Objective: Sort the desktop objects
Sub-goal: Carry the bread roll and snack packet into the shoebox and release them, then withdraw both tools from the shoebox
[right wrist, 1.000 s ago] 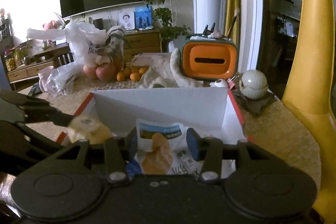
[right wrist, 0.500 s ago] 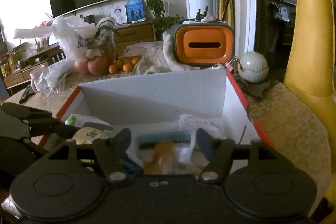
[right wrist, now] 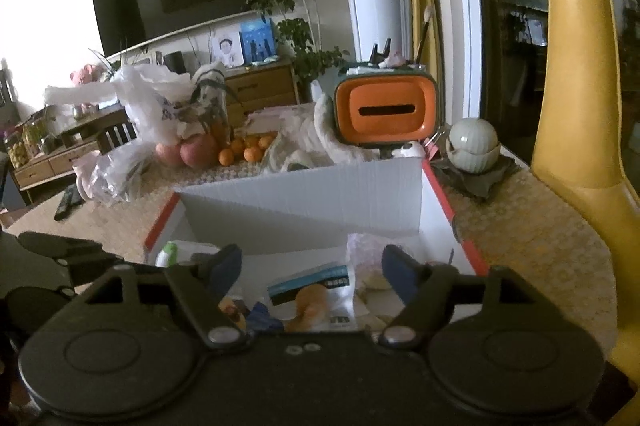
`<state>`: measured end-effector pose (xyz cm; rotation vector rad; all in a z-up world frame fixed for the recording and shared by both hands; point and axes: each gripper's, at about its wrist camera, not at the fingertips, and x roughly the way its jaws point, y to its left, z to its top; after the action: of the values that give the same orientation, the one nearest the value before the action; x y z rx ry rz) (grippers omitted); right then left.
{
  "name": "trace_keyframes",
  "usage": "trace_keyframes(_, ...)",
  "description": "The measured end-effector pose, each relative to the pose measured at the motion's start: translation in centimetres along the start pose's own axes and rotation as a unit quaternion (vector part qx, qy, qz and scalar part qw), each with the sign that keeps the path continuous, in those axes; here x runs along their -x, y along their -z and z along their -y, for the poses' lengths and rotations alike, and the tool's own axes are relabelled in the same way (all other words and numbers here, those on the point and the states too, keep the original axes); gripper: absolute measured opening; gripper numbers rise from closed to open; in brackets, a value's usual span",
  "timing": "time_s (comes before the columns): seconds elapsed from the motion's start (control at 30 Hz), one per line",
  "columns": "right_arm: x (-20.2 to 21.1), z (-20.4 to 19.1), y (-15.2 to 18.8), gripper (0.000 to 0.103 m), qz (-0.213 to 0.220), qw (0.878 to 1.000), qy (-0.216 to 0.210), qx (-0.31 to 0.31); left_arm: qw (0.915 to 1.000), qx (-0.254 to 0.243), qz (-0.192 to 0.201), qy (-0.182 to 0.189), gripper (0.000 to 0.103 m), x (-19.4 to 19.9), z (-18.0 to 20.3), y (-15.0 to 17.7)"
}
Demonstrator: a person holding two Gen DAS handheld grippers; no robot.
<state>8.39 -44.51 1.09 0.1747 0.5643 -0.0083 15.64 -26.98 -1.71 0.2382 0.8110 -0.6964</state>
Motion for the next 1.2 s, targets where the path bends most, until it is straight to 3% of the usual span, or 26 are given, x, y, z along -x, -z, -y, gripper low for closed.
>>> trace_keyframes(0.2,2.2,-0.5,-0.2,0.084,0.013,1.0,0.001,-0.004,0.9995,0.018,0.025,-0.007,0.103,2.4,-0.4,0.3)
trace_keyframes(0.63,5.3,-2.3,0.7,0.084,0.023,1.0,0.0,0.0,0.9967,0.055,0.056,-0.023,0.103,7.5,-2.1,1.9)
trace_keyframes(1.2,8.8,-4.2,3.2,0.084,0.027,1.0,-0.001,0.015,0.9963,0.039,0.075,-0.019,0.103,12.1,-0.1,4.4)
